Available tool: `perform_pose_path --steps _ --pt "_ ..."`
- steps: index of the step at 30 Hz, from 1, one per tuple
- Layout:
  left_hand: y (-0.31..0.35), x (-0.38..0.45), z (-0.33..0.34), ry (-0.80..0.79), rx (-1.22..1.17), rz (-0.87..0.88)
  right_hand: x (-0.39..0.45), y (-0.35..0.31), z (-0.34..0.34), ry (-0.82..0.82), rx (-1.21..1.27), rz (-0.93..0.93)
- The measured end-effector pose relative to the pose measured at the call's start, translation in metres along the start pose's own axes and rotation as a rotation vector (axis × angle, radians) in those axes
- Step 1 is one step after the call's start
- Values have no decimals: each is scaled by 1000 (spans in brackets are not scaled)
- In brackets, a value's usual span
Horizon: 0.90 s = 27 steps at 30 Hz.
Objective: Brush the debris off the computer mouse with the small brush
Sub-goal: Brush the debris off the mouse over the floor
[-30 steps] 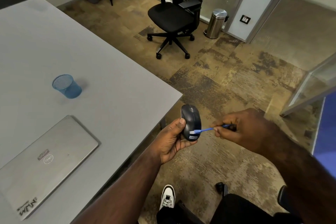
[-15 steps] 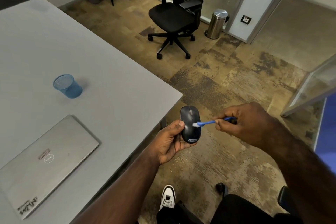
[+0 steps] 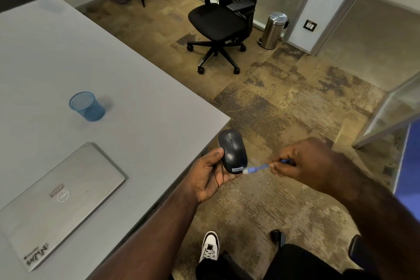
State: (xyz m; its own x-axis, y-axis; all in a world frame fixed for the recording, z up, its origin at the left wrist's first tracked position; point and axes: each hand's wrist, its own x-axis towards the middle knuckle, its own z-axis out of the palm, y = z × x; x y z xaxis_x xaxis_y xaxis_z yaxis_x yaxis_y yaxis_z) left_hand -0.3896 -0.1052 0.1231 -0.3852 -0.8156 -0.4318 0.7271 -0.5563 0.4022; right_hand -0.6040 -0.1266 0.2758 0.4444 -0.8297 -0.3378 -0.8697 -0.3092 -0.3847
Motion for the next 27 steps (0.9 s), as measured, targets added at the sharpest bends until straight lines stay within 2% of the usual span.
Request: perform_pose_path --steps 2,5,8,11,13,18,21,23,27 --pt "1 1 -3 9 -21 -3 -6 -1 -1 -34 29 -23" --pt "1 2 2 6 -10 -6 -6 -3 1 133 140 -47" --pt "-2 4 6 4 -21 -6 2 -3 10 165 200 -27" --pt "-1 4 7 5 -10 -7 11 2 14 385 250 78" --pt "1 3 8 1 -23 -7 11 3 12 484 280 85" --pt "5 1 7 11 -37 -9 3 -2 18 291 346 29" --pt "5 1 5 -9 -69 -31 10 8 19 449 285 112" --pt "4 0 6 -38 -83 -46 12 11 17 524 300 102" --pt "4 -1 9 -69 -82 -40 13 4 22 470 213 18"
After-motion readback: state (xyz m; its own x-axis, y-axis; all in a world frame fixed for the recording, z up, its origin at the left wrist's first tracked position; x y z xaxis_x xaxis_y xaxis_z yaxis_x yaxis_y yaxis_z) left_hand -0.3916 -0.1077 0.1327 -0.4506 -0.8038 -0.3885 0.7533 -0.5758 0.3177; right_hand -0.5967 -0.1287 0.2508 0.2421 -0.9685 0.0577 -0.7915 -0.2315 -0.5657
